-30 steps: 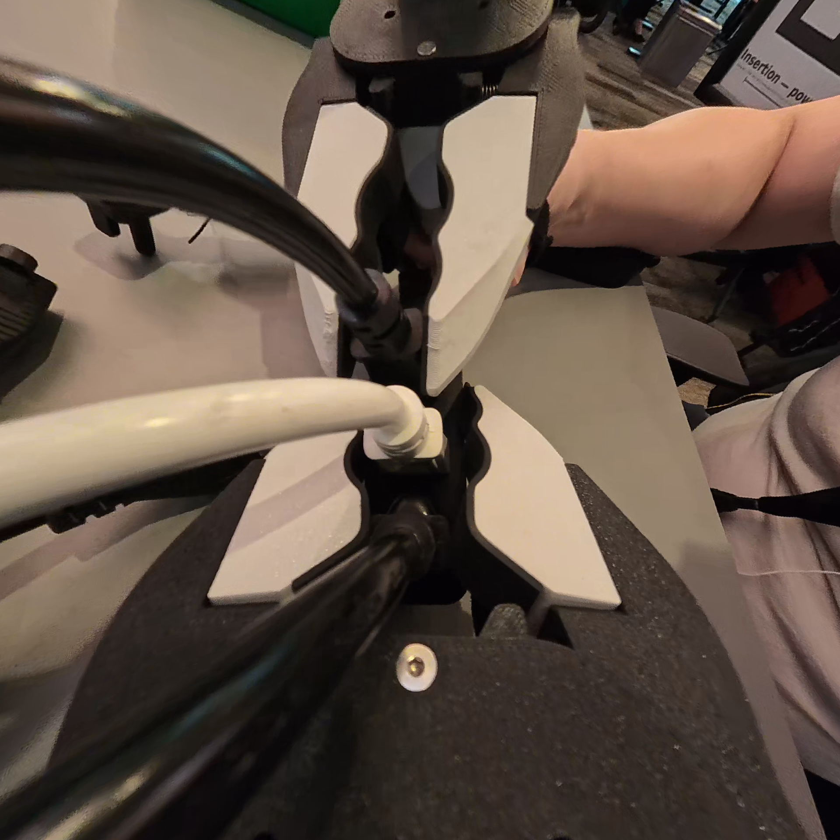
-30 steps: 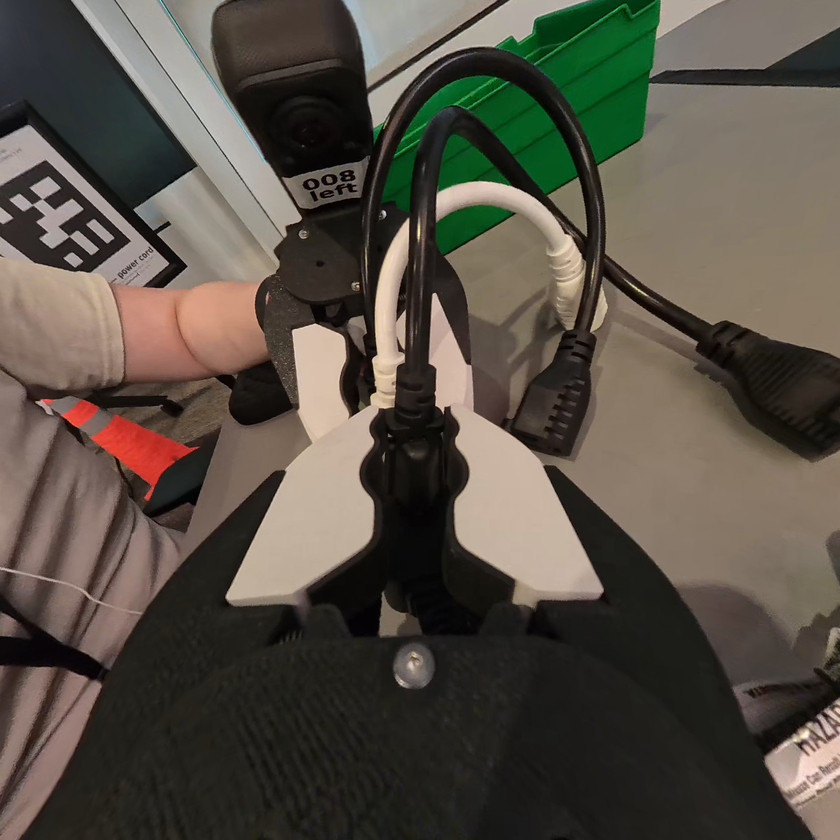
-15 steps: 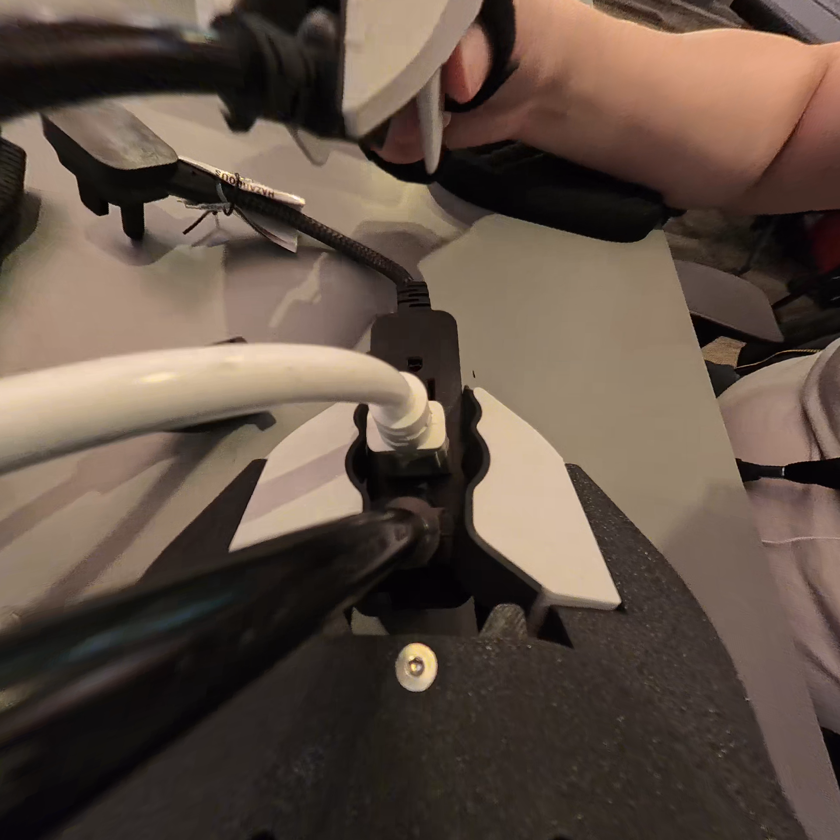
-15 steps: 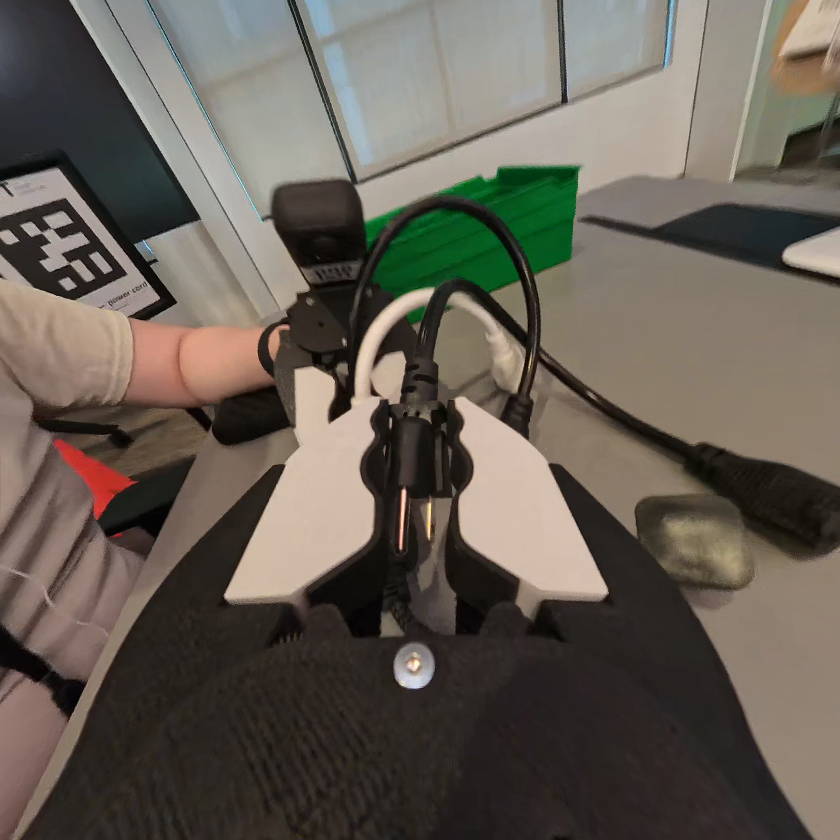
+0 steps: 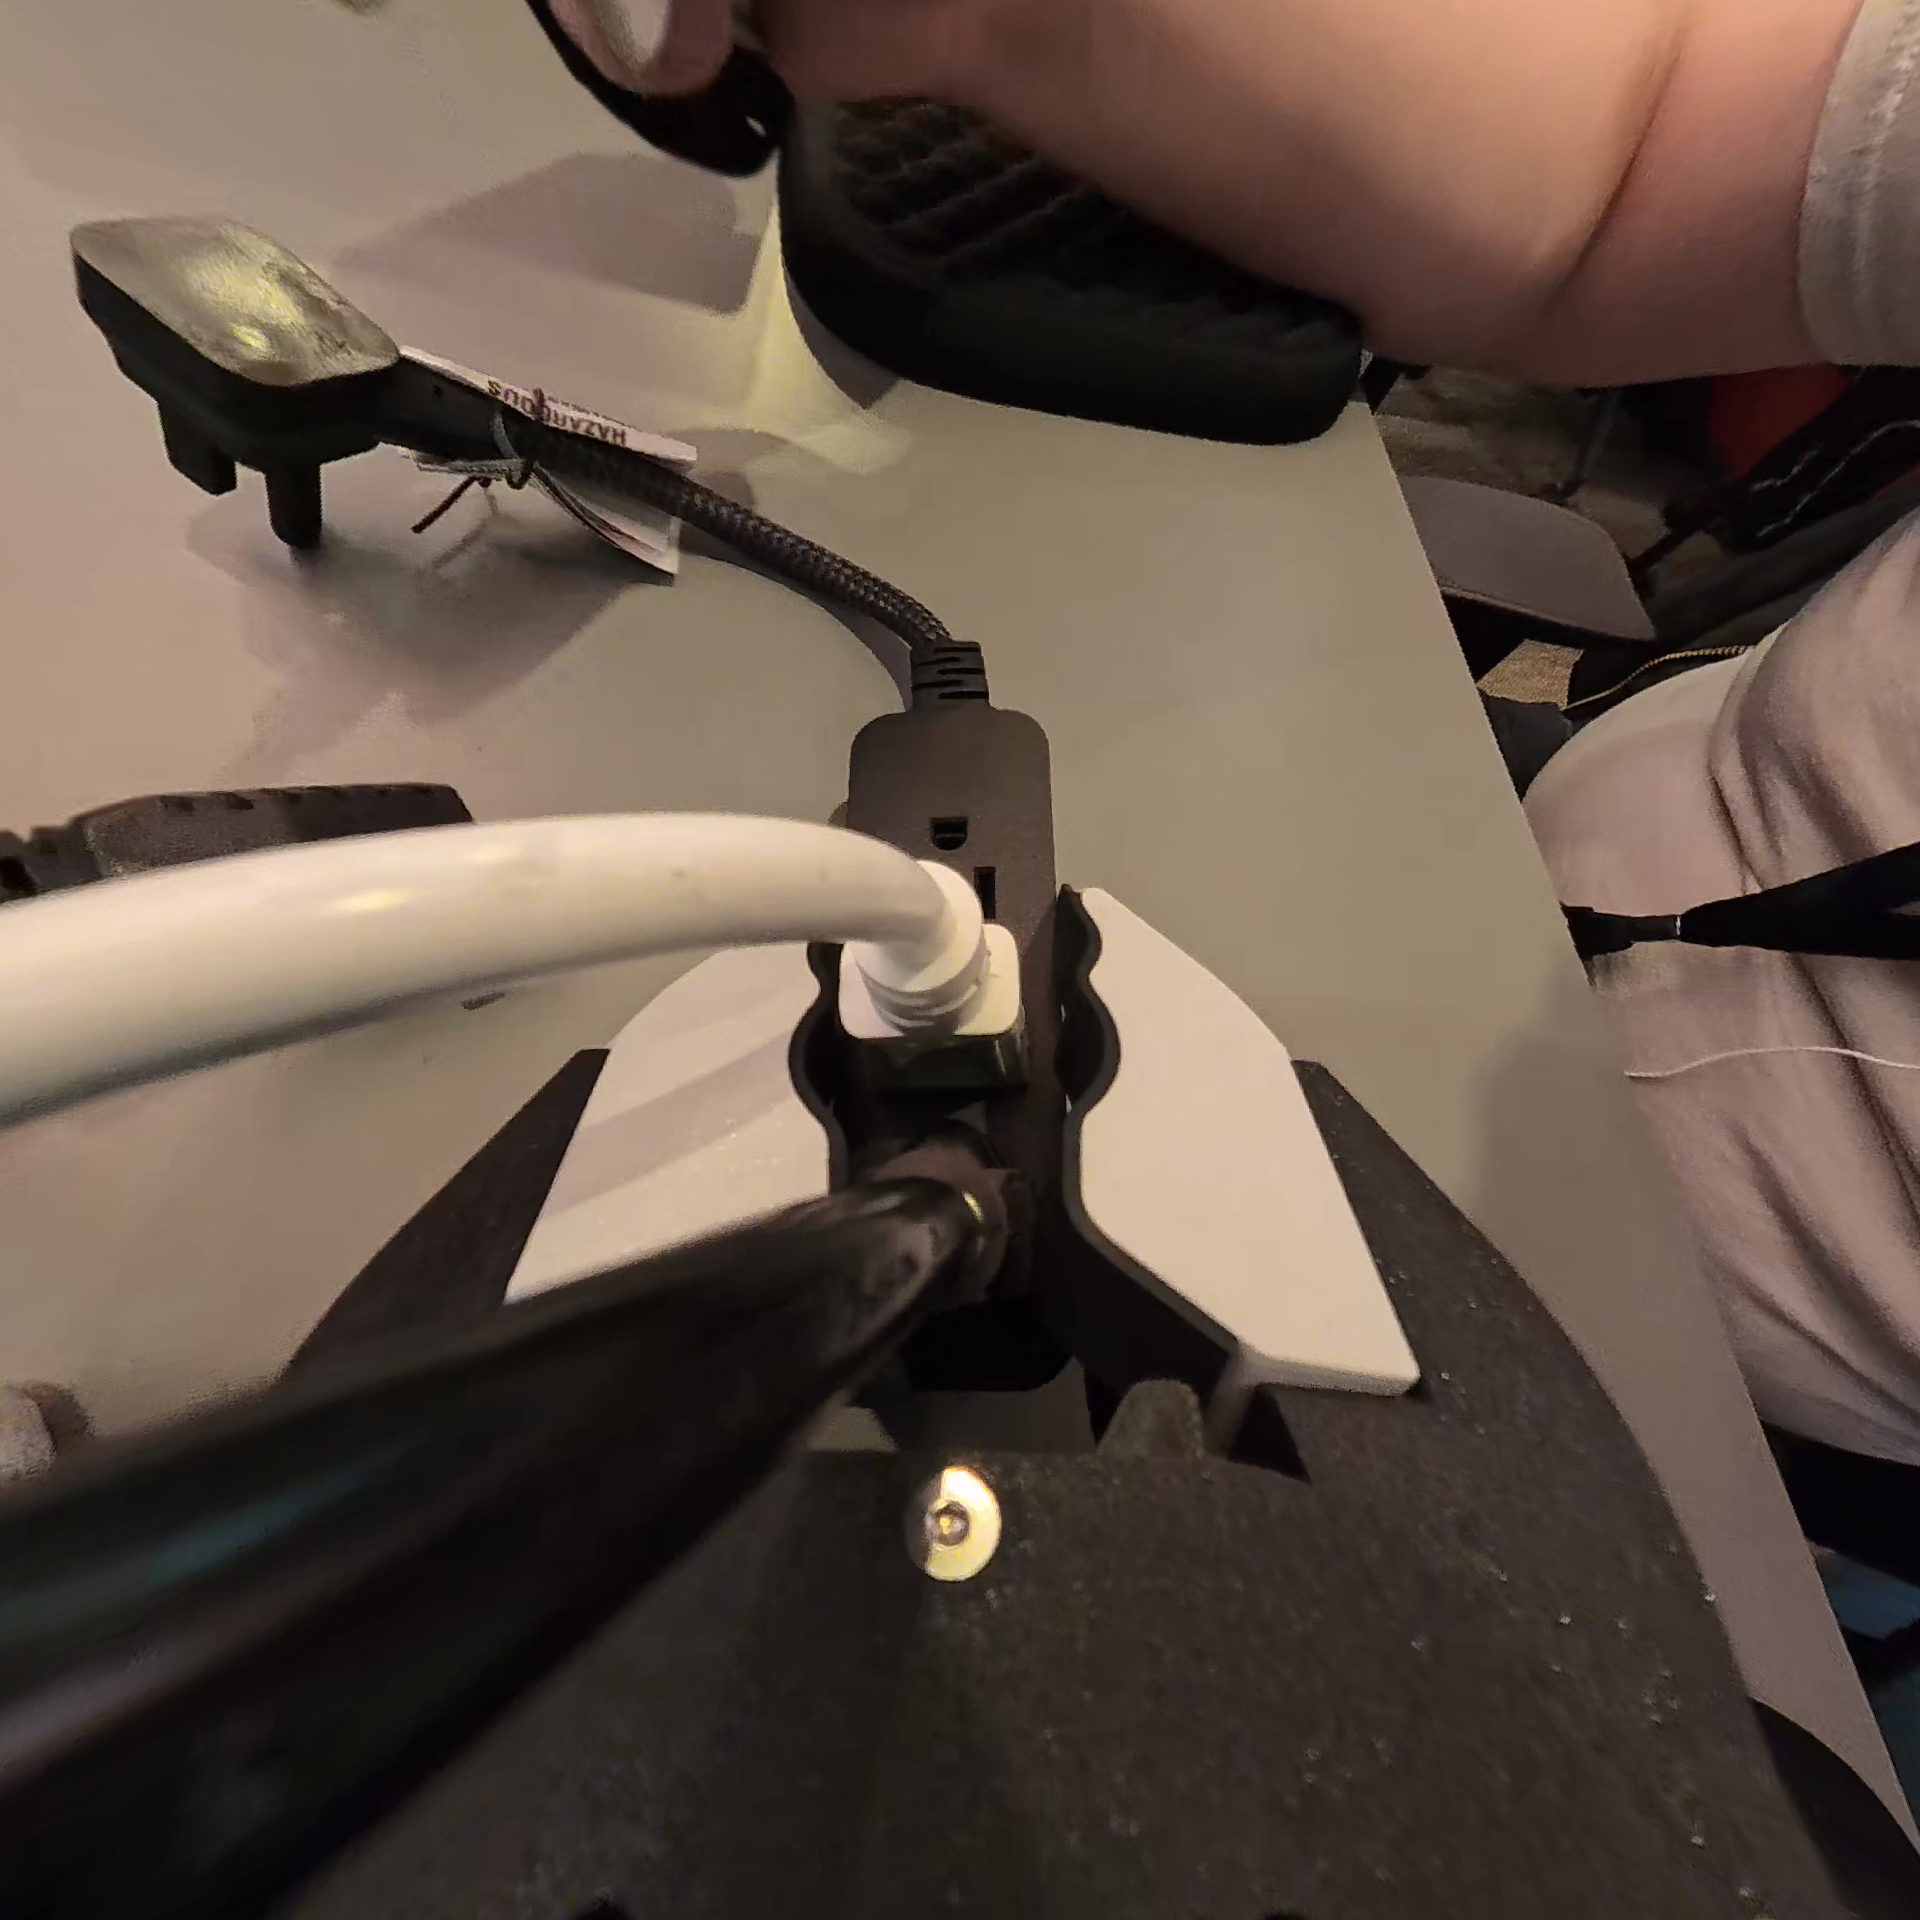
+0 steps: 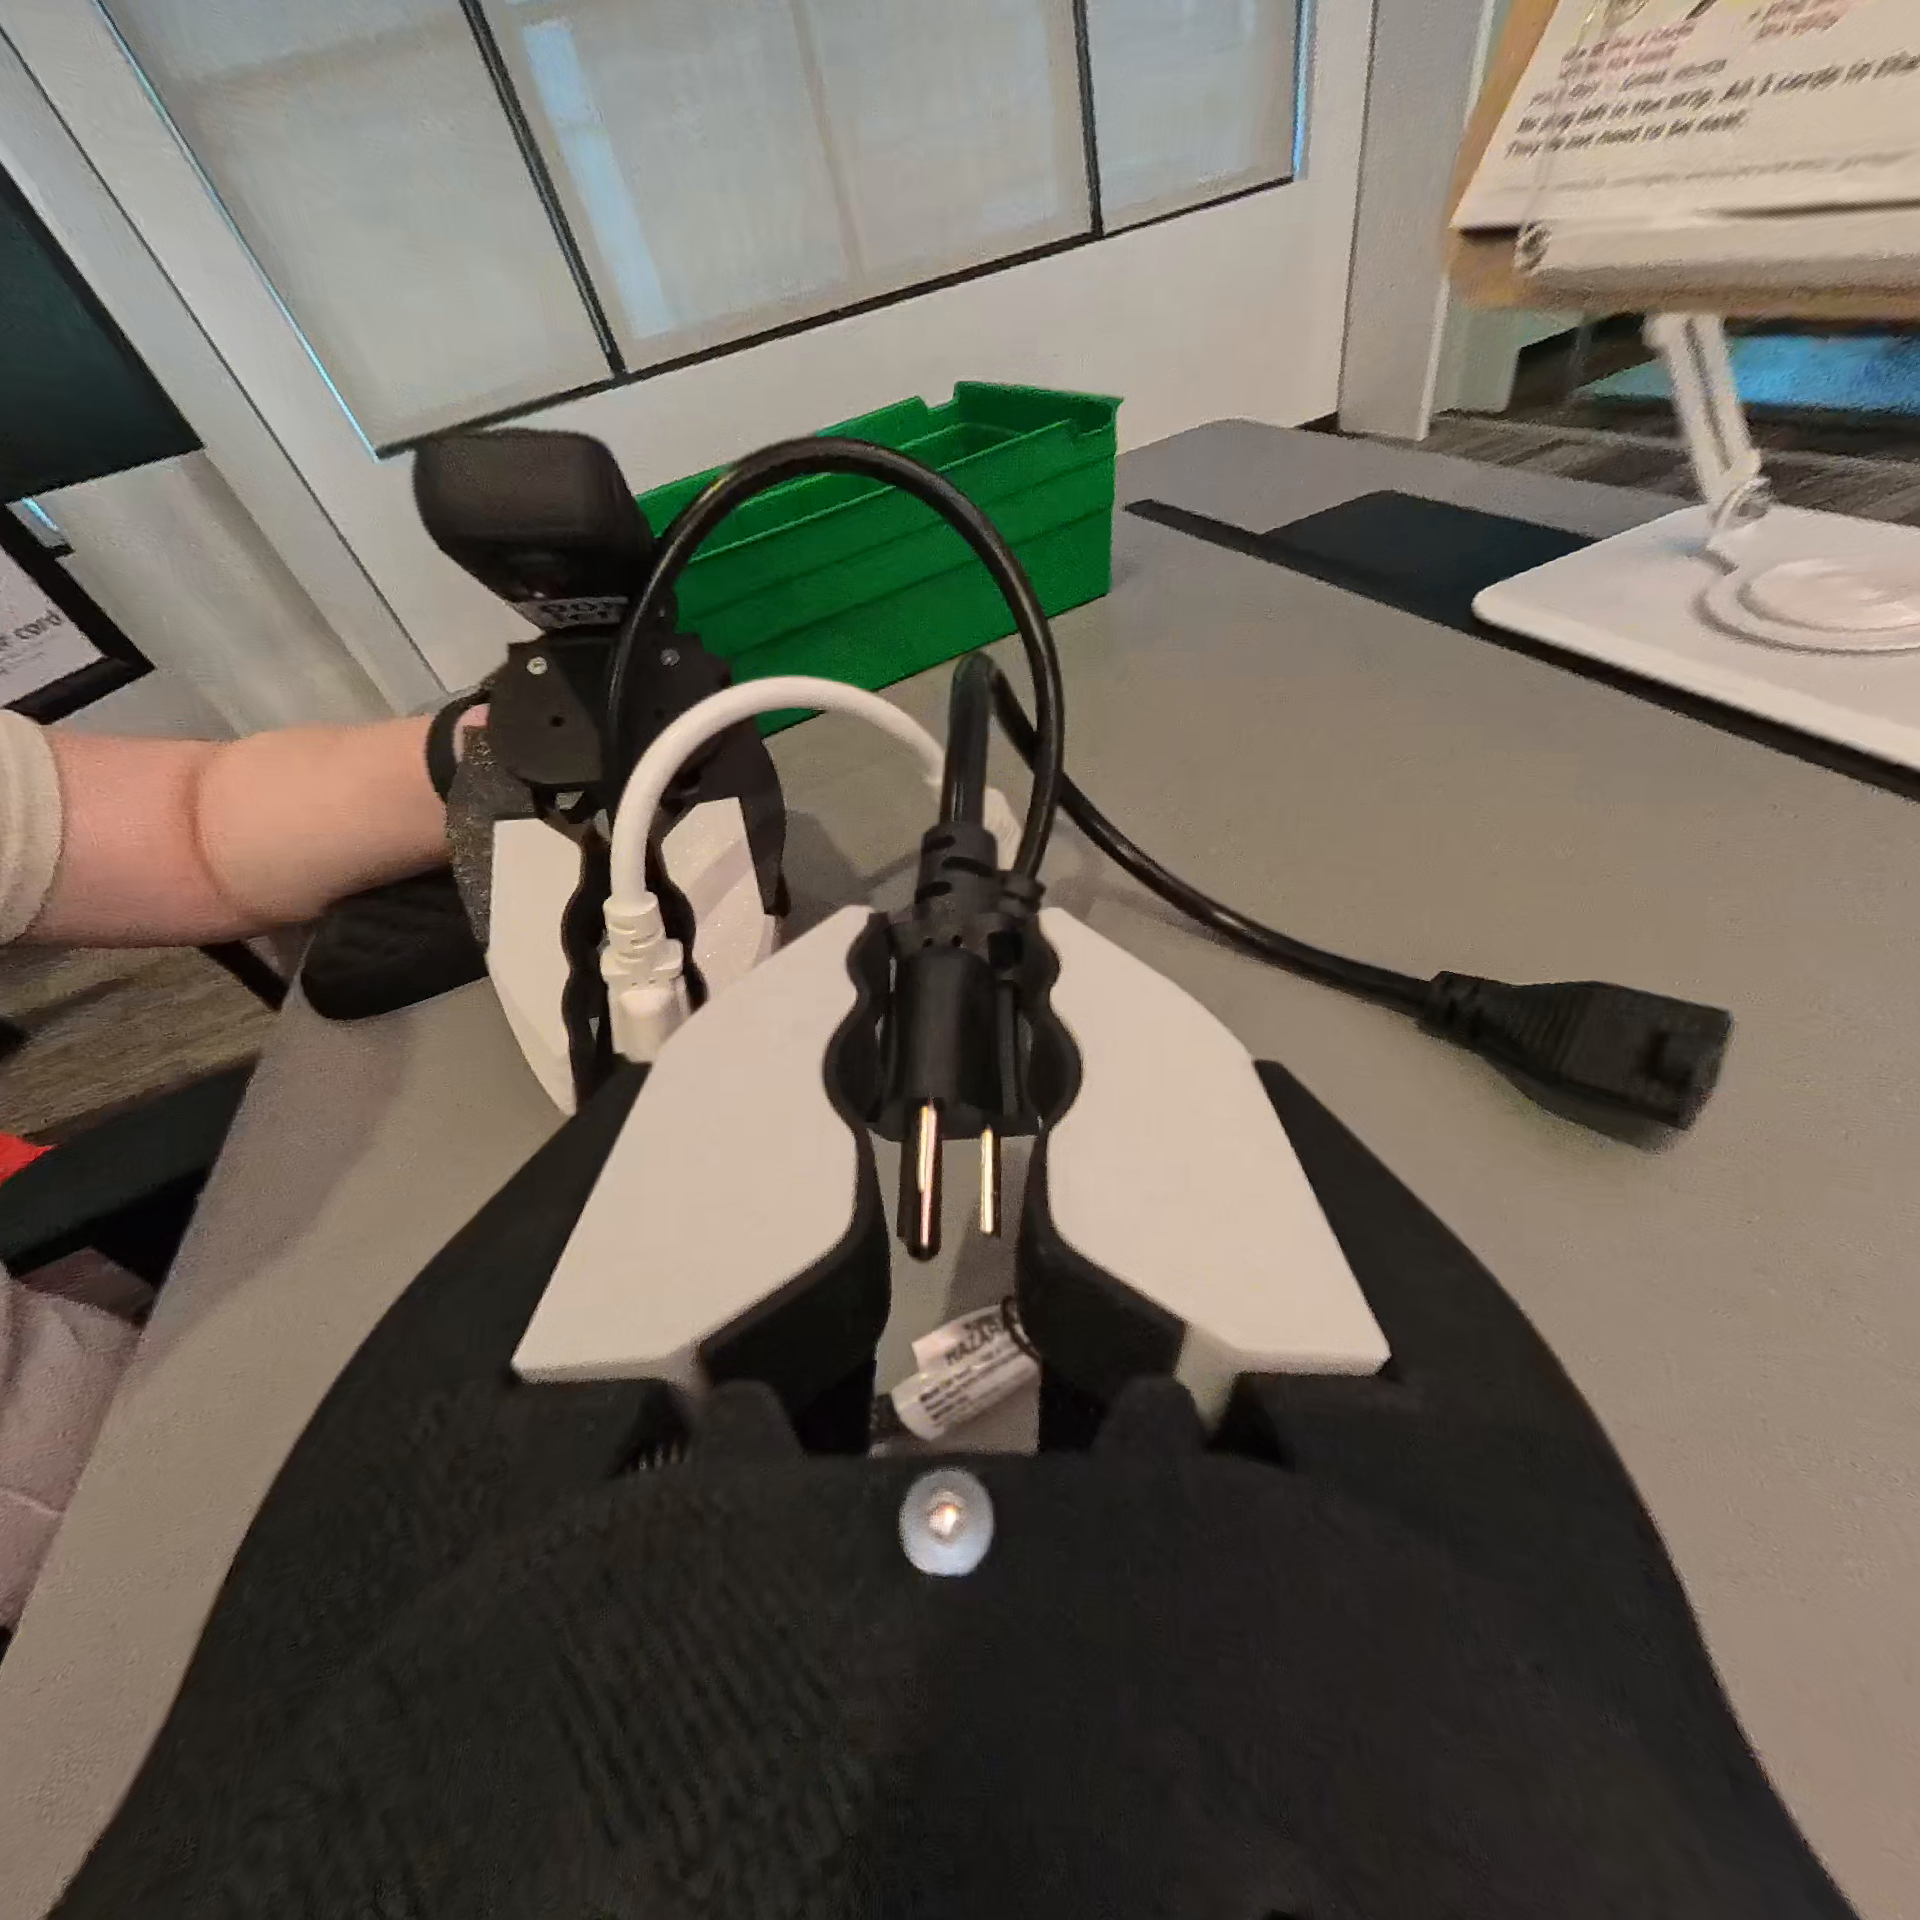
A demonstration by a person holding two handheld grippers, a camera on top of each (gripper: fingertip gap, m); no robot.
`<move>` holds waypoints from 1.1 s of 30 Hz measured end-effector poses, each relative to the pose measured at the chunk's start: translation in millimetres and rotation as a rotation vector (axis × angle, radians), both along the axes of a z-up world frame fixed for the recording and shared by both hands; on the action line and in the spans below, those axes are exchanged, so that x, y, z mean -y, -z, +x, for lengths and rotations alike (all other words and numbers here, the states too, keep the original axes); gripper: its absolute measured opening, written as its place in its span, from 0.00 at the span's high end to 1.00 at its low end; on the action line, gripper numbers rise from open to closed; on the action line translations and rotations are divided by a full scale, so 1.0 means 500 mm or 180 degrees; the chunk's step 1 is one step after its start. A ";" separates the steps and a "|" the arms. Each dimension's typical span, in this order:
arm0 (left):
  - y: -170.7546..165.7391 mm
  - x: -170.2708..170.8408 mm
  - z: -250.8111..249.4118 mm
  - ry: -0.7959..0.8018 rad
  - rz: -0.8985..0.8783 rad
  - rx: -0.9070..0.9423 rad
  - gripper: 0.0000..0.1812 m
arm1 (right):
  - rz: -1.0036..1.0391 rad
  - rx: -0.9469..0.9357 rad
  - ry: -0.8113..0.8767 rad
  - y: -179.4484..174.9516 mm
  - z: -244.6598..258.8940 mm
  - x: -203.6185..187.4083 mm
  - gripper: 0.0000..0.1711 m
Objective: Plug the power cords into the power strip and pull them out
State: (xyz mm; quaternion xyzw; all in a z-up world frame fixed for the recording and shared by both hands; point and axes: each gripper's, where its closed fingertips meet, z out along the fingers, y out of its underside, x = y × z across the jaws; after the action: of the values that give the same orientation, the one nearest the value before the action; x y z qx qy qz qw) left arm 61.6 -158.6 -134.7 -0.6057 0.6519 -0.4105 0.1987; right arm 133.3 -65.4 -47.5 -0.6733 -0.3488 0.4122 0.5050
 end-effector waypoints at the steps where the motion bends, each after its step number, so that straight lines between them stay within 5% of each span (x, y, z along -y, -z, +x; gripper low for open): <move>1: 0.000 0.002 0.000 0.0021 0.0020 0.0007 0.78 | 0.0064 -0.0032 0.0061 -0.011 0.009 -0.004 0.86; 6: 0.001 0.003 0.001 0.0025 0.0032 0.0008 0.78 | 0.0201 -0.0413 0.0143 -0.088 0.040 -0.006 0.86; 20: 0.001 0.006 0.004 0.0042 -0.0023 0.0017 0.78 | 0.0526 -0.0330 0.0197 -0.287 0.027 -0.054 0.87; 27: -0.090 -0.008 -0.001 -0.0178 -0.0476 0.0357 0.65 | 0.0527 -0.0125 0.0126 -0.246 0.035 -0.005 0.87; 33: -0.164 -0.063 -0.074 -0.0797 -0.0296 0.0104 0.71 | 0.0642 -0.0091 -0.0013 -0.200 0.027 0.039 0.87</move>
State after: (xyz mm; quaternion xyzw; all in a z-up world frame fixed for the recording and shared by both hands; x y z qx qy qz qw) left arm 24.4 -127.1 -52.6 -0.6842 0.5482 -0.4221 0.2307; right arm 147.0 -84.9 52.5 -0.6124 -0.3827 0.3855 0.5743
